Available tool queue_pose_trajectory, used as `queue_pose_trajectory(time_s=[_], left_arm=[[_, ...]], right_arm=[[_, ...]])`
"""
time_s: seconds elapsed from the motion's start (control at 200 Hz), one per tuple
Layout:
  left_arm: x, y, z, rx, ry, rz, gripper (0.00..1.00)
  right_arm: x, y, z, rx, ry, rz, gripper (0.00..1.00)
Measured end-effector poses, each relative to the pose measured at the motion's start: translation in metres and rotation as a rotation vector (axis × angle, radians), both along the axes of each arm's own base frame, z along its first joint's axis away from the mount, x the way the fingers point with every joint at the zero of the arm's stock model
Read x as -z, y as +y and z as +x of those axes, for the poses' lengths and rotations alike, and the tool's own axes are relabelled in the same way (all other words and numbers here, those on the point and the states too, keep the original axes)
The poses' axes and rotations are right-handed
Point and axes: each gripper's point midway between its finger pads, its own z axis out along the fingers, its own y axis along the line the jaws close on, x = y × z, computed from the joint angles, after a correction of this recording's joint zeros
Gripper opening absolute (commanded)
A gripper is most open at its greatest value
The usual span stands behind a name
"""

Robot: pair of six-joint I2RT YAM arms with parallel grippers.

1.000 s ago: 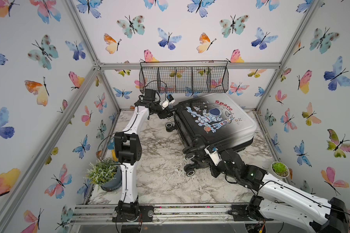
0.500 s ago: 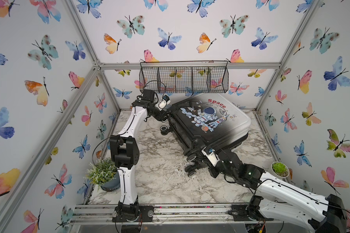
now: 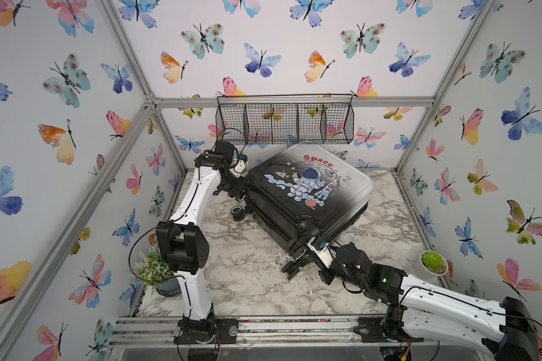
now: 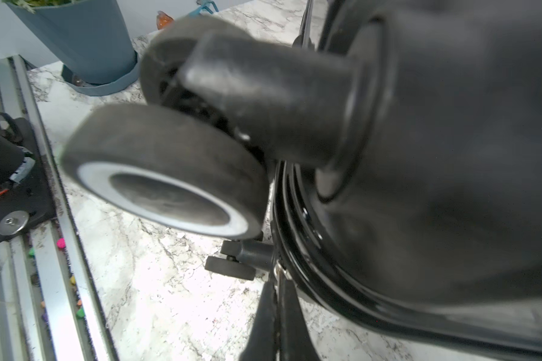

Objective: Close the suitcase zippers
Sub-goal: Zip the zipper on the suitcase.

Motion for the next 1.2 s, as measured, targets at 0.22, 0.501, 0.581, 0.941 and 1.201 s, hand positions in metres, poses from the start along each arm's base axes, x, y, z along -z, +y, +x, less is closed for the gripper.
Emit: queue_pose_trajectory(time_s=[0.22,0.501,0.581,0.941,1.201], left_arm=[[-0.014,0.006,-0.046,-0.123,0.086,-0.052,0.0],[-0.061,0.013,-0.085,-0.275,0.05,-0.19,0.0],[-0.08,0.011,-0.094,-0.317,0.023,-0.263,0.0],[-0.125,-0.011,-0.125,-0.436,-0.016,-0.463,0.0],[-0.113,-0.04,-0.15,-0.394,0.037,-0.429,0.0]], right_arm=[[-0.007,0.003,-0.005,-0.009,0.005,0.062,0.03],[-0.043,0.011,-0.001,-0.009,-0.045,0.162,0.03],[-0.059,0.012,0.001,-0.005,-0.07,0.21,0.03],[-0.107,0.027,0.007,-0.02,-0.133,0.285,0.03],[-0.098,0.049,0.014,-0.026,-0.071,0.253,0.03]])
